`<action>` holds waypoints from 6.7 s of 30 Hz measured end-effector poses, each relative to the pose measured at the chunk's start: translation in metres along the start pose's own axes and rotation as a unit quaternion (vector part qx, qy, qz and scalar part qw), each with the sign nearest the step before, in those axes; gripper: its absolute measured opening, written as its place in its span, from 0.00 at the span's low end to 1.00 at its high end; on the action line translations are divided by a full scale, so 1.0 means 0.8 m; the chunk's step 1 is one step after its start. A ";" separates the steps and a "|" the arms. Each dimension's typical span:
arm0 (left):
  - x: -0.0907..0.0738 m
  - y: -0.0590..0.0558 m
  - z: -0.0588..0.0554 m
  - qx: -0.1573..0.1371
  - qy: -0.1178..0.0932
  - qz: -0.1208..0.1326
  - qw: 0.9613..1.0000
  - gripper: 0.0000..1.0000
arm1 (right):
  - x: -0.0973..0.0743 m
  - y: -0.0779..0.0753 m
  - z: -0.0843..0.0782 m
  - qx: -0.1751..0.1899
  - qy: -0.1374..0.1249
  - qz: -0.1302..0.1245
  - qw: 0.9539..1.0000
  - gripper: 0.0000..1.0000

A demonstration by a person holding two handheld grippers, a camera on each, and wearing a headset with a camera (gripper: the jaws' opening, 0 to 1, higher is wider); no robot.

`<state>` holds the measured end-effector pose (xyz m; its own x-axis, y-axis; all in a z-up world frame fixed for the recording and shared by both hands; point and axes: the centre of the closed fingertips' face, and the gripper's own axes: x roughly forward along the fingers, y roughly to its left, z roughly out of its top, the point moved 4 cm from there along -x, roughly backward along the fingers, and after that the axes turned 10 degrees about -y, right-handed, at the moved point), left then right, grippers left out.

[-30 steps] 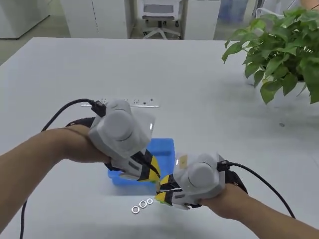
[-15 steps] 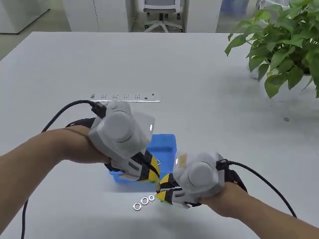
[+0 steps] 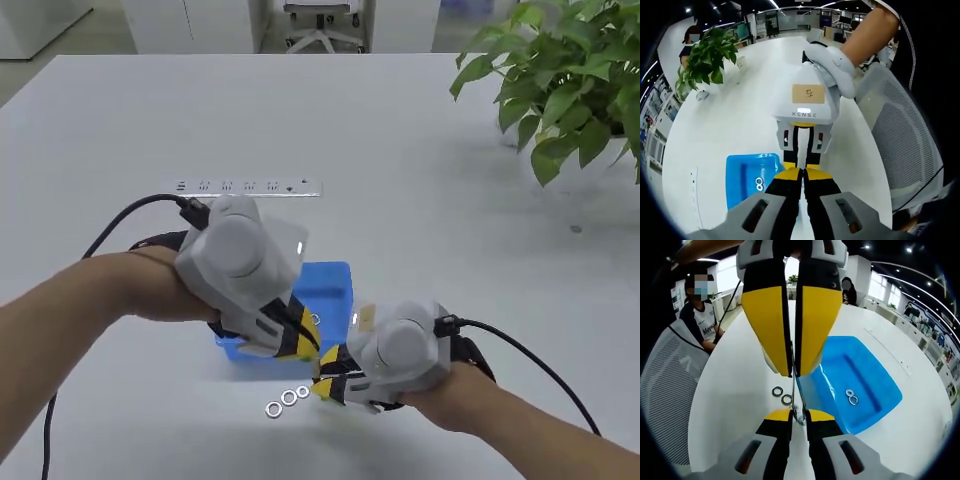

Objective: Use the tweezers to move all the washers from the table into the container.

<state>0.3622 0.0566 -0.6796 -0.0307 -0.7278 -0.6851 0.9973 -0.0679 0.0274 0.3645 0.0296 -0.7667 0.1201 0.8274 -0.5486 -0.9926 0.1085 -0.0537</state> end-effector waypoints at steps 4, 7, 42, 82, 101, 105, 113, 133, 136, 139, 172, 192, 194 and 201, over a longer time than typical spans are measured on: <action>0.000 0.004 0.000 -0.002 -0.001 0.002 1.000 0.06 | 0.000 0.000 0.002 0.003 -0.005 -0.003 1.000 0.13; 0.000 0.007 0.000 -0.002 0.001 0.002 1.000 0.06 | -0.002 -0.001 0.004 0.007 -0.008 -0.005 1.000 0.13; -0.007 0.000 0.010 0.008 0.002 0.000 1.000 0.05 | -0.012 0.004 0.016 0.010 -0.012 -0.005 1.000 0.10; -0.072 0.000 0.065 0.022 -0.027 0.018 0.999 0.05 | -0.048 -0.004 0.095 -0.014 -0.017 -0.020 1.000 0.10; -0.093 0.029 0.065 0.027 -0.029 0.043 0.998 0.05 | -0.037 -0.040 0.117 -0.029 -0.024 -0.019 0.999 0.10; -0.094 0.036 0.060 0.027 -0.028 0.044 0.998 0.05 | -0.030 -0.046 0.116 -0.028 -0.030 -0.018 0.999 0.10; -0.091 0.049 0.046 0.023 -0.024 0.045 0.998 0.05 | -0.016 -0.058 0.111 -0.017 -0.034 -0.013 0.999 0.10; -0.070 0.074 0.006 0.003 -0.022 0.044 0.999 0.06 | 0.017 -0.080 0.080 -0.009 -0.024 0.003 1.000 0.10; -0.067 0.078 -0.001 -0.001 -0.023 0.045 0.999 0.06 | 0.023 -0.084 0.075 -0.007 -0.021 0.004 1.000 0.10; -0.065 0.081 -0.007 -0.003 -0.023 0.045 0.999 0.06 | 0.028 -0.086 0.071 -0.004 -0.019 0.007 1.000 0.10; -0.059 0.084 -0.014 -0.007 -0.022 0.048 0.999 0.06 | 0.031 -0.091 0.063 -0.001 -0.016 0.009 1.000 0.12; -0.073 0.063 0.021 0.011 -0.018 0.053 0.998 0.06 | 0.001 -0.074 0.086 -0.015 -0.028 -0.004 0.999 0.12; -0.073 0.060 0.024 0.013 -0.018 0.053 0.998 0.06 | -0.003 -0.071 0.087 -0.016 -0.029 -0.006 0.999 0.12; -0.074 0.047 0.033 0.017 -0.014 0.053 0.998 0.06 | -0.014 -0.058 0.088 -0.018 -0.030 -0.010 0.999 0.12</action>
<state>0.3995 0.0792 -0.6192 0.0730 -0.7515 -0.6557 0.9922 -0.0119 0.1241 0.4104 0.0542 -0.6992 0.1405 0.8569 -0.4960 -0.9897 0.1071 -0.0953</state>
